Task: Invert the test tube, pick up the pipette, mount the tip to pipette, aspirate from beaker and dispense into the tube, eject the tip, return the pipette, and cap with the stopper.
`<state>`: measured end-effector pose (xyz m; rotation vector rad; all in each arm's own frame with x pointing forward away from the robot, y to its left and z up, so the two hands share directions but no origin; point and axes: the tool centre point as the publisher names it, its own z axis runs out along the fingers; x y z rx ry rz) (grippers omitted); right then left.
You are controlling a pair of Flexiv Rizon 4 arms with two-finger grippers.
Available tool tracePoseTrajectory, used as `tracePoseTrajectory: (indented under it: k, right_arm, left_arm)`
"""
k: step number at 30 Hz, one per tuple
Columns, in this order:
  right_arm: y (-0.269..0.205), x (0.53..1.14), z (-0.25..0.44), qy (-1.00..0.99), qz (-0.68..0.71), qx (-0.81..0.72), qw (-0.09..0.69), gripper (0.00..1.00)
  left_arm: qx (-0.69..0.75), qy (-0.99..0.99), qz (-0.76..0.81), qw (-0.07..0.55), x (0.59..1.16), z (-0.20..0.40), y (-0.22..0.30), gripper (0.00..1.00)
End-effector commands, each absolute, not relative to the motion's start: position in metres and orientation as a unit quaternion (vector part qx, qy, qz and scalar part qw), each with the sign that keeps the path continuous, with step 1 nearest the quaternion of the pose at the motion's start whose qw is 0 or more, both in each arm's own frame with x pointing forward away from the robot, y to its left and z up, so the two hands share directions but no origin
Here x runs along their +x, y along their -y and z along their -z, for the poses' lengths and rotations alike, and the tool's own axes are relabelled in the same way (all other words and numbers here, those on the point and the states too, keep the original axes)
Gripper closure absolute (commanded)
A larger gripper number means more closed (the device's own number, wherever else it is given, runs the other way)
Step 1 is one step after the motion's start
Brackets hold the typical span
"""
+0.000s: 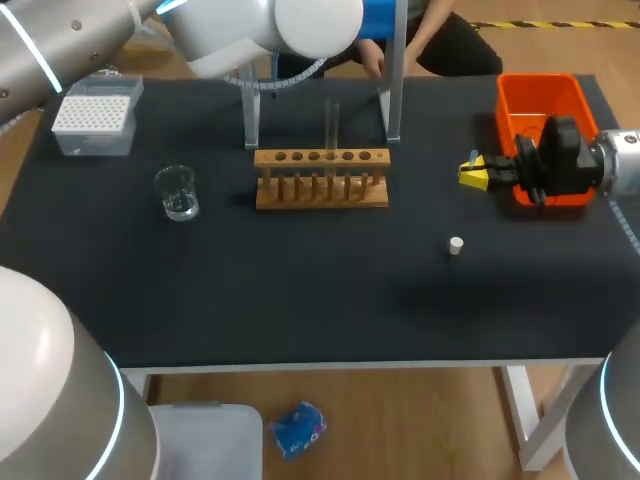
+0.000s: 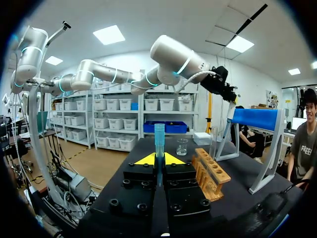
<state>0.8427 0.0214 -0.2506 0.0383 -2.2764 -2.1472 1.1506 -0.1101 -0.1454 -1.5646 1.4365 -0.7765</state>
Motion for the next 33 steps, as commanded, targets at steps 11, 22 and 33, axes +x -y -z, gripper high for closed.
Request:
tracePoseTrajectory:
  k: [11, 22, 33]
  right_arm:
    - [-0.021, 0.842, 0.25, 0.728, 0.685, 0.012, 0.005, 1.0]
    - [-0.021, 0.842, 0.25, 0.728, 0.685, 0.012, 0.005, 1.0]
    - [-0.021, 0.842, 0.25, 0.728, 0.685, 0.012, 0.005, 1.0]
  left_arm:
    - [-0.582, -0.599, 0.337, 0.434, 1.088, 0.121, 0.076, 1.0]
    - [-0.582, -0.599, 0.337, 0.434, 1.088, 0.121, 0.076, 1.0]
    - [-0.454, -0.66, 0.435, 0.41, 1.041, 0.101, 0.058, 1.0]
